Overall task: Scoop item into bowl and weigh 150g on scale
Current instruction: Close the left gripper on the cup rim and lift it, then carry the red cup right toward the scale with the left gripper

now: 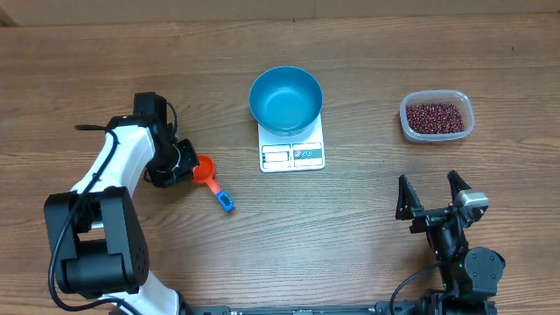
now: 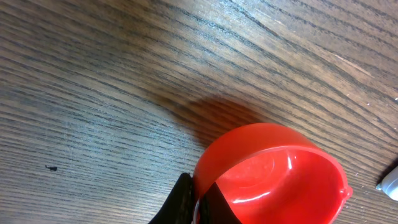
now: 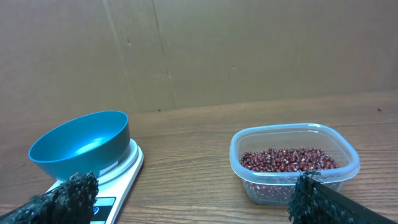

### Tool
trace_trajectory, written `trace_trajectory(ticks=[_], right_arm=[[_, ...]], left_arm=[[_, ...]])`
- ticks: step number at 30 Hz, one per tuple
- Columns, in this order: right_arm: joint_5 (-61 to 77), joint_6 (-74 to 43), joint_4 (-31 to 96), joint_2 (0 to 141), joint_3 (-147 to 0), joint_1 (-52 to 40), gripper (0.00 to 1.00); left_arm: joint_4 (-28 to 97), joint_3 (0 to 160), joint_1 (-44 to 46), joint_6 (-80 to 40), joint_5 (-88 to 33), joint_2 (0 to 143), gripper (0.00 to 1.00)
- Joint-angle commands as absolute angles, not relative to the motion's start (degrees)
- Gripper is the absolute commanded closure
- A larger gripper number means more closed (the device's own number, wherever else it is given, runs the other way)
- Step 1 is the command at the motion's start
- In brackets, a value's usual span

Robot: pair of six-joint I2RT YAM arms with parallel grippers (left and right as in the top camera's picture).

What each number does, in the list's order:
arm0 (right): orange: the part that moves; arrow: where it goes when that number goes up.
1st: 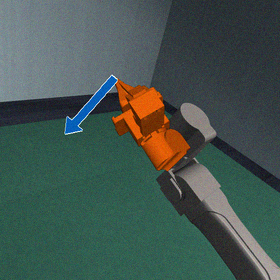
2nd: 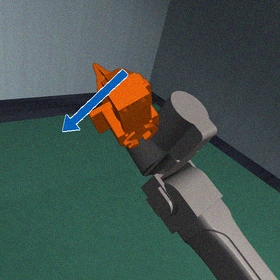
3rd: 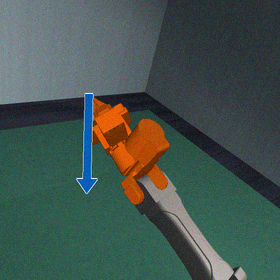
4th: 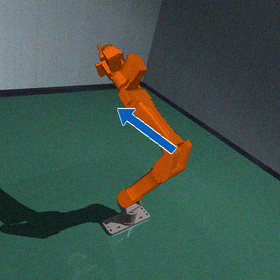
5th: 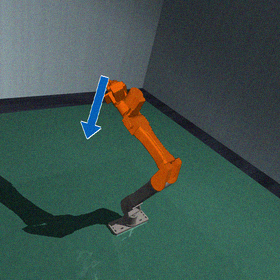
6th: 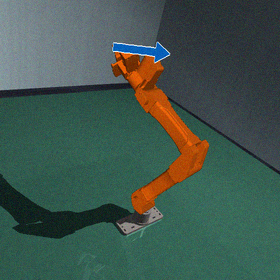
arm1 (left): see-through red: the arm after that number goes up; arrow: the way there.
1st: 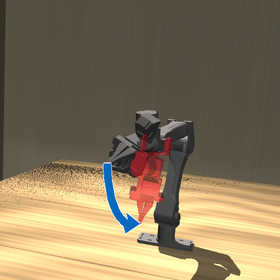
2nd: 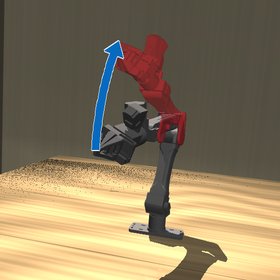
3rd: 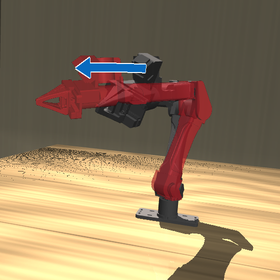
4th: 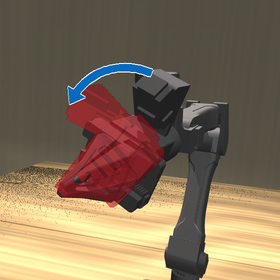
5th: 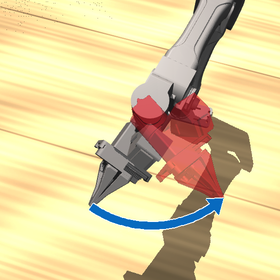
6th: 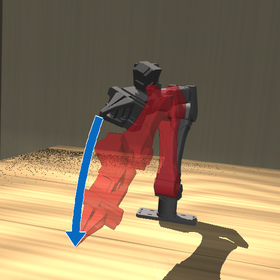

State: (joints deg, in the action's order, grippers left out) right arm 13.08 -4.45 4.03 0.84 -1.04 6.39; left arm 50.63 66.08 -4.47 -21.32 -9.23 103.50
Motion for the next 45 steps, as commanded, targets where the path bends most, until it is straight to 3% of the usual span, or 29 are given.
trace_trajectory(ticks=[1, 22, 45], right_arm=[[12.5, -4.4, 3.7, 0.2, -0.4, 6.4, 0.0], [12.5, -4.4, 3.7, 0.2, -0.4, 6.4, 0.0], [12.5, -4.4, 3.7, 0.2, -0.4, 6.4, 0.0]], left_arm=[[50.6, 65.8, -4.1, -22.5, -9.9, 102.1, 0.96], [51.5, 65.8, -3.9, -24.8, -7.8, 102.0, 0.96], [54.4, 65.8, -3.0, -41.6, -2.8, 90.5, 0.96]])
